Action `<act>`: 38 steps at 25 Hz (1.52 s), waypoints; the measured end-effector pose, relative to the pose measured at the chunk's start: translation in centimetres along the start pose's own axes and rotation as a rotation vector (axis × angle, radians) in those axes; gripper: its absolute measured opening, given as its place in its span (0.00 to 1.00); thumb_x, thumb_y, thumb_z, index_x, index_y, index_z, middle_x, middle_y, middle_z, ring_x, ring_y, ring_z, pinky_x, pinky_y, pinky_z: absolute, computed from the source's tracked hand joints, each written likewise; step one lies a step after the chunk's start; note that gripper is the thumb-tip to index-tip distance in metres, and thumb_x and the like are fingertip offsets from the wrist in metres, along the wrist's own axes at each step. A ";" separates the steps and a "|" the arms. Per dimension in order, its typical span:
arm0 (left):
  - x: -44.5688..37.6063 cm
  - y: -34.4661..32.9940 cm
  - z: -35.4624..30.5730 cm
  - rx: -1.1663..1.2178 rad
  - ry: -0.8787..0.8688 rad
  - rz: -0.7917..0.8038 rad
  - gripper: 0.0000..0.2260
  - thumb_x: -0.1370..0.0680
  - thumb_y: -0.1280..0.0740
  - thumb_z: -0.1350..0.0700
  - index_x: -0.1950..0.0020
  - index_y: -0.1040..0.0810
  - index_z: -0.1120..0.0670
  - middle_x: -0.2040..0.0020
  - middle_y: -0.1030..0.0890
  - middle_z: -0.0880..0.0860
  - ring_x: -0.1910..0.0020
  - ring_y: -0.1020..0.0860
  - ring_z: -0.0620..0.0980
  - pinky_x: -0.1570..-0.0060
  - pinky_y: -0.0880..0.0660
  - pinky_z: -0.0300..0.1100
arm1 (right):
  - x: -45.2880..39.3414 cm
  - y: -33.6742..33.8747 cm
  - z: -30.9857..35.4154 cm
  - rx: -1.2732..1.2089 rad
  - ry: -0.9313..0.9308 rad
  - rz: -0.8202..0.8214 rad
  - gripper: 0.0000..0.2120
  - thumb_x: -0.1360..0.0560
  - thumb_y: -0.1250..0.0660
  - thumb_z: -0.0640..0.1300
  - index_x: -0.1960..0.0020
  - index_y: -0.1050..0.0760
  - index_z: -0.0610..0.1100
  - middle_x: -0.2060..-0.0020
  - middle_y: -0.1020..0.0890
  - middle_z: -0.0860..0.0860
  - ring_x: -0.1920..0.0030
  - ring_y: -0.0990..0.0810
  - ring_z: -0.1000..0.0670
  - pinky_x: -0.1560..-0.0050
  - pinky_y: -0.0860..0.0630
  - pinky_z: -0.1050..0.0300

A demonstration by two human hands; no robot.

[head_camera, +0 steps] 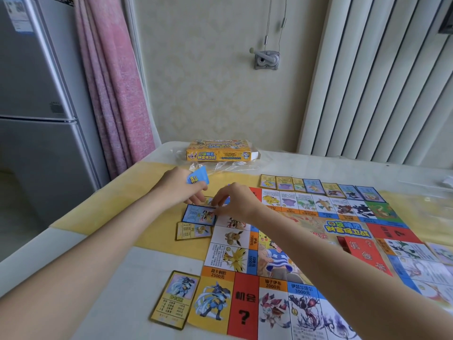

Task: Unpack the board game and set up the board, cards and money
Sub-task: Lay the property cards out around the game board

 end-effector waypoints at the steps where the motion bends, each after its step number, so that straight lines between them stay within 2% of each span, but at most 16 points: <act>1: 0.7 -0.3 -0.1 0.044 0.015 0.066 0.07 0.22 0.37 0.58 0.52 0.21 0.60 0.64 0.17 0.52 0.72 0.21 0.42 0.71 0.27 0.30 | 0.1 0.3 0.1 0.010 0.005 -0.022 0.10 0.27 0.33 0.37 0.46 0.20 0.39 0.49 0.18 0.44 0.52 0.21 0.49 0.59 0.30 0.68; 3: 2.3 -1.0 -0.1 0.125 0.056 0.196 0.06 0.22 0.37 0.58 0.52 0.22 0.60 0.65 0.17 0.52 0.73 0.21 0.42 0.72 0.26 0.31 | 0.5 1.0 0.5 0.019 0.041 -0.056 0.10 0.26 0.34 0.38 0.47 0.20 0.40 0.49 0.18 0.45 0.61 0.25 0.56 0.64 0.35 0.74; 5: 3.3 -1.4 0.6 0.165 0.105 0.294 0.07 0.22 0.36 0.57 0.51 0.22 0.60 0.62 0.15 0.54 0.69 0.19 0.44 0.72 0.26 0.32 | 1.2 0.7 1.0 0.053 0.095 -0.015 0.10 0.25 0.34 0.41 0.46 0.20 0.41 0.48 0.19 0.46 0.65 0.31 0.62 0.56 0.36 0.72; 6: 3.7 -1.5 1.0 0.163 0.126 0.325 0.08 0.22 0.36 0.57 0.50 0.22 0.61 0.59 0.15 0.55 0.66 0.18 0.46 0.71 0.26 0.32 | 1.4 0.1 1.1 0.086 0.113 0.024 0.10 0.25 0.34 0.43 0.45 0.20 0.42 0.47 0.20 0.47 0.62 0.33 0.61 0.48 0.37 0.66; 8: 4.1 -1.6 1.9 0.141 0.159 0.360 0.10 0.22 0.35 0.56 0.48 0.21 0.61 0.55 0.15 0.55 0.57 0.17 0.50 0.68 0.26 0.34 | 1.8 -1.0 1.2 0.134 0.114 0.073 0.13 0.26 0.33 0.47 0.44 0.21 0.44 0.44 0.22 0.48 0.53 0.35 0.55 0.48 0.41 0.60; 12: 4.9 -1.8 2.2 0.184 0.190 0.438 0.10 0.22 0.36 0.57 0.48 0.21 0.63 0.57 0.15 0.55 0.62 0.17 0.47 0.72 0.27 0.33 | 1.6 -1.3 1.5 0.160 0.118 0.079 0.12 0.25 0.34 0.45 0.44 0.21 0.43 0.44 0.20 0.48 0.46 0.28 0.50 0.50 0.45 0.62; 14: 5.1 -1.9 2.1 0.187 0.192 0.451 0.09 0.22 0.36 0.58 0.49 0.21 0.62 0.59 0.15 0.54 0.64 0.17 0.46 0.72 0.27 0.33 | 1.8 -1.3 1.9 0.165 0.131 0.084 0.11 0.25 0.34 0.43 0.44 0.21 0.42 0.44 0.20 0.48 0.54 0.28 0.58 0.52 0.46 0.63; 16: 5.1 -2.1 1.9 0.169 0.178 0.457 0.08 0.22 0.36 0.58 0.50 0.22 0.61 0.59 0.15 0.53 0.64 0.18 0.46 0.72 0.27 0.33 | 2.1 -1.4 2.1 0.163 0.133 0.092 0.11 0.25 0.35 0.42 0.44 0.21 0.42 0.44 0.20 0.48 0.62 0.34 0.63 0.54 0.46 0.66; 19: 4.8 -1.7 1.1 0.220 0.153 0.397 0.08 0.22 0.36 0.58 0.49 0.22 0.61 0.55 0.15 0.57 0.63 0.18 0.48 0.72 0.27 0.33 | 2.1 0.6 1.7 -0.007 0.069 -0.042 0.10 0.24 0.36 0.40 0.45 0.20 0.41 0.46 0.19 0.46 0.62 0.30 0.59 0.61 0.36 0.75; 22: 4.4 -1.7 -0.7 0.424 0.102 0.324 0.06 0.23 0.35 0.59 0.50 0.21 0.60 0.56 0.16 0.58 0.63 0.18 0.48 0.70 0.25 0.34 | 2.6 4.8 -0.4 -0.279 -0.095 -0.229 0.10 0.23 0.39 0.38 0.49 0.19 0.40 0.51 0.17 0.45 0.58 0.24 0.53 0.60 0.29 0.65; 25: 4.6 -3.7 -3.3 0.544 0.063 0.344 0.05 0.24 0.33 0.60 0.51 0.22 0.60 0.59 0.16 0.57 0.63 0.17 0.48 0.69 0.23 0.35 | 4.9 6.3 -1.3 -0.539 -0.157 -0.079 0.09 0.24 0.36 0.44 0.55 0.20 0.39 0.61 0.19 0.45 0.64 0.24 0.51 0.63 0.28 0.61; 27: 5.1 -5.4 -5.0 0.532 0.029 0.385 0.05 0.26 0.32 0.61 0.51 0.21 0.61 0.60 0.16 0.57 0.63 0.17 0.49 0.67 0.22 0.36 | 6.9 6.5 -1.7 -0.504 -0.199 -0.006 0.09 0.26 0.32 0.44 0.61 0.22 0.39 0.68 0.20 0.46 0.69 0.25 0.52 0.69 0.28 0.64; 32: 6.5 -8.7 -7.5 0.648 0.079 0.504 0.15 0.22 0.36 0.54 0.42 0.24 0.63 0.46 0.19 0.63 0.47 0.20 0.59 0.43 0.24 0.50 | 10.5 8.6 -4.0 -0.582 -0.267 -0.090 0.04 0.28 0.31 0.34 0.61 0.22 0.39 0.68 0.23 0.44 0.71 0.26 0.52 0.71 0.27 0.65; 35: 7.2 -10.0 -9.1 0.820 0.119 0.530 0.13 0.19 0.42 0.54 0.45 0.25 0.62 0.52 0.17 0.62 0.57 0.17 0.55 0.53 0.19 0.46 | 12.9 9.6 -5.3 -0.713 -0.354 -0.100 0.04 0.27 0.34 0.32 0.54 0.23 0.38 0.66 0.23 0.44 0.72 0.28 0.52 0.72 0.28 0.66; 37: 7.0 -10.2 -10.0 0.808 0.110 0.447 0.13 0.19 0.43 0.54 0.46 0.26 0.63 0.54 0.18 0.61 0.63 0.17 0.51 0.62 0.19 0.43 | 14.2 10.8 -6.6 -0.896 -0.404 -0.136 0.06 0.25 0.38 0.31 0.52 0.23 0.37 0.65 0.24 0.43 0.73 0.29 0.52 0.73 0.29 0.65; 38: 7.0 -10.3 -10.3 0.761 0.095 0.418 0.14 0.19 0.43 0.54 0.43 0.26 0.63 0.53 0.18 0.61 0.62 0.18 0.52 0.62 0.19 0.43 | 14.9 11.4 -7.2 -0.980 -0.430 -0.162 0.07 0.24 0.39 0.31 0.51 0.23 0.37 0.66 0.25 0.43 0.74 0.29 0.53 0.75 0.30 0.65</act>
Point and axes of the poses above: each hand's wrist, its own x-axis away from the middle knuckle, its own y-axis out of the back of the hand, z = x × y, the point moved 7 cm from there along -x, towards the middle knuckle
